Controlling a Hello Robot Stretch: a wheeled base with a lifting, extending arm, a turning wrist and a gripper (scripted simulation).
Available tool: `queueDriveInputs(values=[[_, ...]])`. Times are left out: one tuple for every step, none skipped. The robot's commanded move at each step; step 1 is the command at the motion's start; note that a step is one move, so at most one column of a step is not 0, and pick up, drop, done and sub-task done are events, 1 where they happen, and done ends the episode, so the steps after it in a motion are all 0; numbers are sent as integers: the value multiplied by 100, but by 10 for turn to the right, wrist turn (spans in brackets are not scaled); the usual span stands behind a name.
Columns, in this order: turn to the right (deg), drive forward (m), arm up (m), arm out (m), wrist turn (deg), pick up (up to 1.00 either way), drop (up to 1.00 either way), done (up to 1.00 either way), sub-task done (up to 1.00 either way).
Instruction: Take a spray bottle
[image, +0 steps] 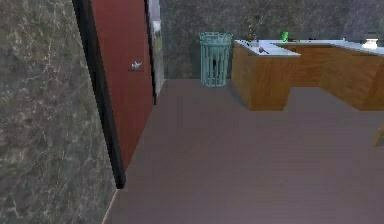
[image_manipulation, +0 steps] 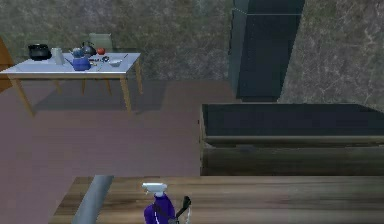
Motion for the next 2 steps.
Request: queueDriveInputs(values=[[0, 0, 0, 0, 0, 100, 0, 0, 0], [0, 0, 10, 0, 0, 0, 0, 0, 0]])
